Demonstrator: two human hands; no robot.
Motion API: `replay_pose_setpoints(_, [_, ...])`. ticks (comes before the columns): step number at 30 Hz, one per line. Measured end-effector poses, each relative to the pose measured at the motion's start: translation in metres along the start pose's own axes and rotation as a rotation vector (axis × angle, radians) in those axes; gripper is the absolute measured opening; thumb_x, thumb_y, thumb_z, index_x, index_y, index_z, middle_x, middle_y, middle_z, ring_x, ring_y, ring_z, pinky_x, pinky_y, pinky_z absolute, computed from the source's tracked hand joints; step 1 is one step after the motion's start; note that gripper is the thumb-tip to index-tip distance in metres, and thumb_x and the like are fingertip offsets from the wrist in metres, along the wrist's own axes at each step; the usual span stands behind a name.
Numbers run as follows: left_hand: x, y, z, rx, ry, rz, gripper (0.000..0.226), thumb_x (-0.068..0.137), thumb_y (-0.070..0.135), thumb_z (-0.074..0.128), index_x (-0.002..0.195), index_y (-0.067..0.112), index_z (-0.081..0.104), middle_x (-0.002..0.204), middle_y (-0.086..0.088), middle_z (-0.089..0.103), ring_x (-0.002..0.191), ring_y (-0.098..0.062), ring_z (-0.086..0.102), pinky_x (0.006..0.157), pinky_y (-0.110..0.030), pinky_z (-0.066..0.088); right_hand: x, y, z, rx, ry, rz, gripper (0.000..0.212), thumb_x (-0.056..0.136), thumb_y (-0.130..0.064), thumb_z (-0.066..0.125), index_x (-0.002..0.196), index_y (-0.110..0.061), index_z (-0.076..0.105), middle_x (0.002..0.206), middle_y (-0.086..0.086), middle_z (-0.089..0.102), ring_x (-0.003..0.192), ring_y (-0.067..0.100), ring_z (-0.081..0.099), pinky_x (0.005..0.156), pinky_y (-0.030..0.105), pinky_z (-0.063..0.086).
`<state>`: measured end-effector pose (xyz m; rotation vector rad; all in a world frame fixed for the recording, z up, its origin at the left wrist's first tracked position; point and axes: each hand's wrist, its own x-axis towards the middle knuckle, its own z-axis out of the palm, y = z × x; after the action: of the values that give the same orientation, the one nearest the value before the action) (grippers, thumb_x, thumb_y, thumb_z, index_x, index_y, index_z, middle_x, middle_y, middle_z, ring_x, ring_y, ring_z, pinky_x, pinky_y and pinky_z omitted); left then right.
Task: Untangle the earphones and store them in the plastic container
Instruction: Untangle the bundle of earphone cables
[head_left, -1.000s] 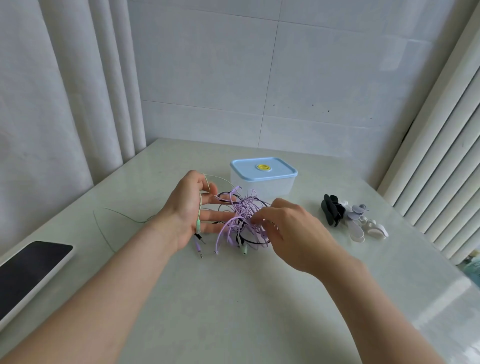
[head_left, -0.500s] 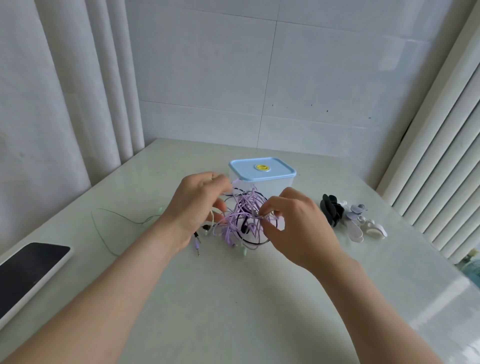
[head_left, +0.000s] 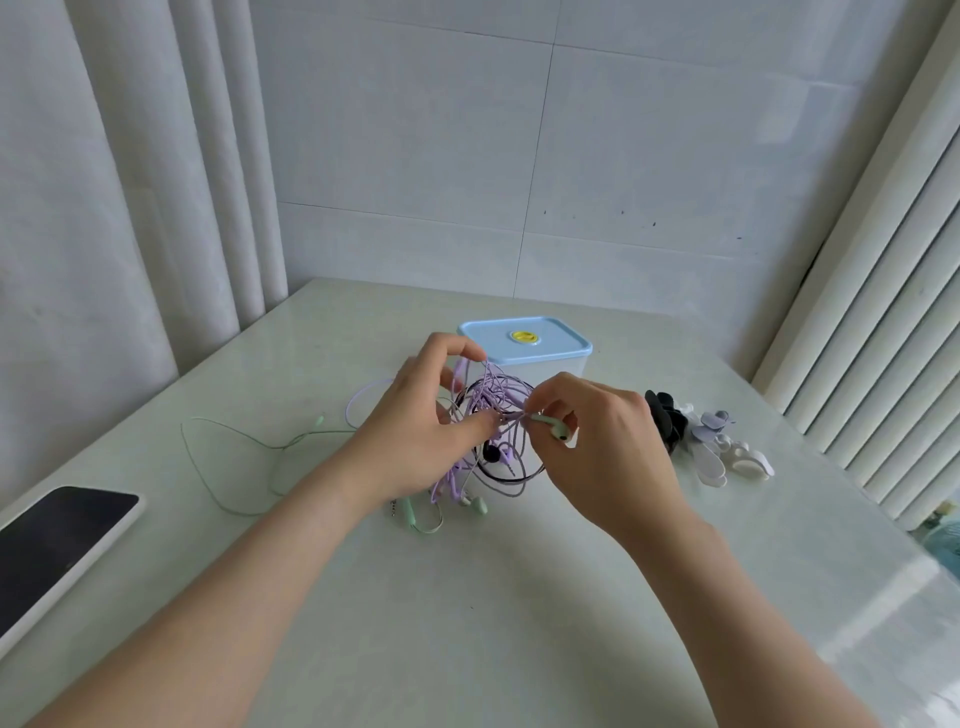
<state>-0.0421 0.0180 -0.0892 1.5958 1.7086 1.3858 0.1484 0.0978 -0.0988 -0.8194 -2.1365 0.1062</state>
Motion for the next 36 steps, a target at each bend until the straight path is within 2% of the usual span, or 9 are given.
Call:
replay_pose_setpoints(2, [-0.002,0.003,-0.001,0.062,-0.038,0.061,0.046,0.094,0.016,0.074,0.122,0.051,0.062,0.126,0.004,0.041,0.073,-0.004,0.052,0.082,-0.011,0.042,0.0,0.001,0.001,0.027,-0.005,-0.019,0.016,0.086,-0.014,0.078,0.09,-0.025,0.067,0.075,-0.012,0.069,0.068,0.017,0.063,0.063,0.041,0.056])
replay_pose_setpoints(5, [-0.004,0.006,0.0,0.136,-0.053,0.076,0.043,0.092,0.009,0.07,0.105,0.051,0.075,0.129,0.009,0.034,0.108,0.011,0.047,0.098,-0.011,0.033,-0.001,-0.001,0.002,0.034,-0.003,-0.048,0.022,0.083,-0.01,0.08,0.087,-0.022,0.062,0.073,-0.012,0.066,0.065,0.017,0.06,0.059,0.041,0.055])
replay_pose_setpoints(9, [-0.002,0.001,0.004,0.276,0.004,0.112,0.014,0.09,0.03,0.078,0.097,0.043,0.079,0.131,0.007,0.036,0.129,0.01,0.037,0.091,0.008,0.02,-0.001,0.0,0.002,0.042,-0.005,-0.03,0.027,0.082,-0.01,0.083,0.083,-0.023,0.059,0.072,-0.012,0.066,0.063,0.014,0.057,0.058,0.039,0.053])
replay_pose_setpoints(15, [-0.001,-0.008,0.006,0.389,0.086,0.222,0.016,0.08,0.053,0.083,0.093,0.042,0.08,0.125,0.011,0.04,0.112,-0.004,0.051,0.089,-0.023,0.037,-0.002,0.0,0.004,0.041,-0.03,-0.027,0.029,0.077,-0.004,0.081,0.08,-0.023,0.059,0.069,-0.014,0.061,0.064,0.013,0.055,0.057,0.038,0.051])
replay_pose_setpoints(18, [-0.002,-0.007,0.006,0.407,0.152,0.252,0.017,0.077,0.053,0.084,0.086,0.04,0.078,0.119,0.013,0.042,0.097,-0.012,0.052,0.086,-0.03,0.043,-0.002,-0.002,0.004,0.038,-0.045,-0.026,0.03,0.076,-0.005,0.083,0.079,-0.023,0.059,0.067,-0.017,0.058,0.07,0.009,0.057,0.058,0.025,0.046])
replay_pose_setpoints(24, [0.001,-0.008,0.007,0.383,0.306,0.299,0.013,0.079,0.03,0.085,0.079,0.031,0.072,0.106,0.006,0.046,0.089,-0.013,0.058,0.081,-0.036,0.051,-0.003,-0.008,-0.003,0.102,-0.144,-0.03,0.024,0.075,-0.025,0.084,0.082,-0.027,0.062,0.073,-0.017,0.064,0.075,0.007,0.063,0.066,0.015,0.048])
replay_pose_setpoints(27, [0.004,-0.011,0.006,0.359,0.333,0.286,0.013,0.081,0.028,0.085,0.079,0.028,0.072,0.102,0.0,0.047,0.091,-0.013,0.056,0.083,-0.033,0.052,-0.003,-0.008,-0.004,0.082,-0.156,-0.027,0.016,0.077,-0.03,0.081,0.08,-0.03,0.066,0.073,-0.017,0.065,0.075,0.005,0.064,0.066,0.015,0.049])
replay_pose_setpoints(31, [0.006,-0.012,0.006,0.276,0.328,0.258,0.013,0.081,0.029,0.086,0.081,0.025,0.074,0.1,0.002,0.048,0.093,-0.003,0.055,0.084,-0.006,0.04,-0.004,-0.009,-0.003,0.084,-0.174,-0.004,0.014,0.079,-0.048,0.071,0.077,-0.034,0.072,0.074,-0.017,0.067,0.076,0.006,0.063,0.069,0.031,0.054])
replay_pose_setpoints(36, [0.003,-0.007,0.005,0.231,0.222,0.235,0.011,0.084,0.032,0.087,0.083,0.032,0.076,0.101,0.0,0.047,0.092,-0.003,0.054,0.081,-0.003,0.034,-0.002,-0.008,0.003,0.025,-0.068,0.089,0.026,0.083,-0.052,0.076,0.074,-0.03,0.065,0.066,-0.014,0.064,0.067,0.005,0.062,0.065,0.032,0.054])
